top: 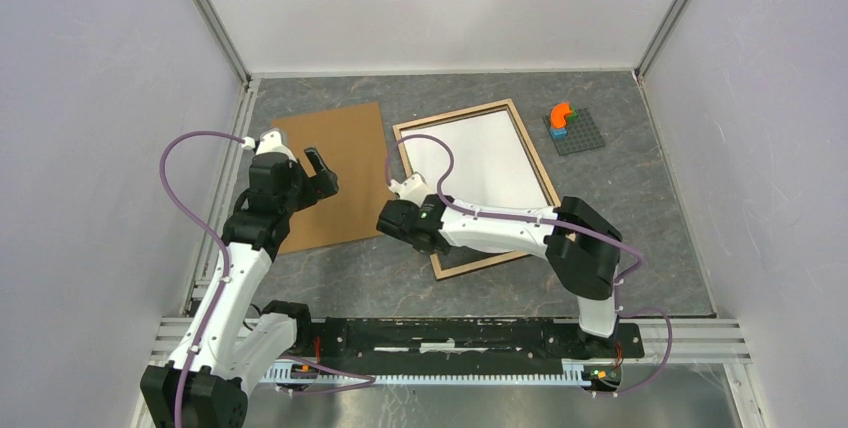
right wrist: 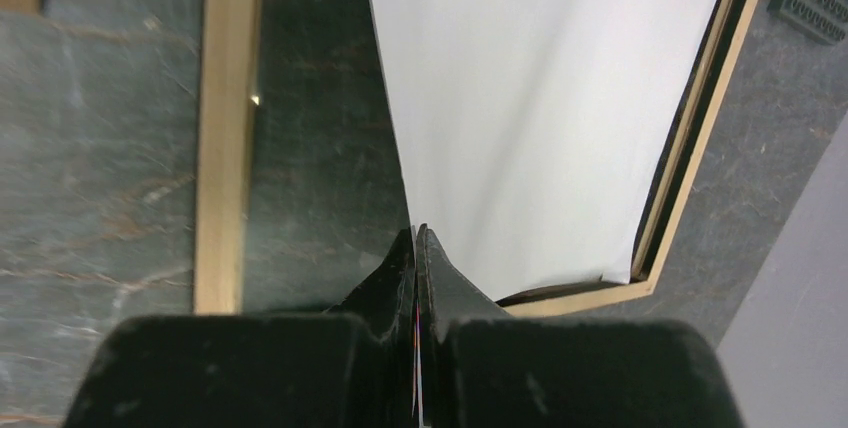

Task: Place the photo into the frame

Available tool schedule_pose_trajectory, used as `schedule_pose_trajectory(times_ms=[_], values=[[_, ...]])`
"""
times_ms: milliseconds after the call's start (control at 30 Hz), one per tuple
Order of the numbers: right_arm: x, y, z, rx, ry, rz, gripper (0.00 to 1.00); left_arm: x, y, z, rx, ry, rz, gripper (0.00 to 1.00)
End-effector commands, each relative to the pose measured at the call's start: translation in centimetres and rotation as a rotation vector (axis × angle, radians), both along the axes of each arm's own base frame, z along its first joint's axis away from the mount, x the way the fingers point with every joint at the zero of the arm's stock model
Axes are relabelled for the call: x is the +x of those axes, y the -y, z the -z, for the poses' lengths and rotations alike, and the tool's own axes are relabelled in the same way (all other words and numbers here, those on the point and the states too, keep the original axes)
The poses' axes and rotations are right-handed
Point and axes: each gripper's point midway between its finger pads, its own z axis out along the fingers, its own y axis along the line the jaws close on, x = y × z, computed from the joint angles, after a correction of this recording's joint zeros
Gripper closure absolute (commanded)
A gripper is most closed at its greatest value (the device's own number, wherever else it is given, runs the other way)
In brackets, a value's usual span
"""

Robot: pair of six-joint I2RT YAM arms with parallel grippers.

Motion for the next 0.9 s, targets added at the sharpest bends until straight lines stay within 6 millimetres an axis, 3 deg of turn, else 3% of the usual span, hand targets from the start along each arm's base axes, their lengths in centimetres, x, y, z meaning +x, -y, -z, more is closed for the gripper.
schedule_pose_trajectory(times_ms=[0, 67, 433, 633, 700, 867], values=[[2.2, -2.6, -2.0, 0.059, 0.067, 0.013, 1.00, 0.8, 0.0, -1.9, 0.010, 0.055, 0.013, 0.00], [2.4, -2.7, -1.8, 0.051, 0.064, 0.011, 1.00, 0.8, -0.1, -1.9, 0.011, 0.054, 0.013, 0.00], [1.5, 1.7, 0.9, -0.085, 0.021, -0.029, 1.00, 0.7, -0.1, -1.9, 0.009, 0.056, 0.014, 0.00], [1.9, 1.4, 1.1, -0.061, 0.032, -0.046, 1.00, 0.7, -0.1, -1.8, 0.010, 0.054, 0.012, 0.00], [2.0, 1.1, 1.1, -0.063, 0.033, -0.054, 0.89, 0.7, -0.1, -1.8, 0.012, 0.054, 0.013, 0.00], [1.5, 0.4, -0.1, -0.015, -0.002, -0.089, 0.40, 0.8, 0.2, -1.8, 0.008, 0.053, 0.029, 0.00]])
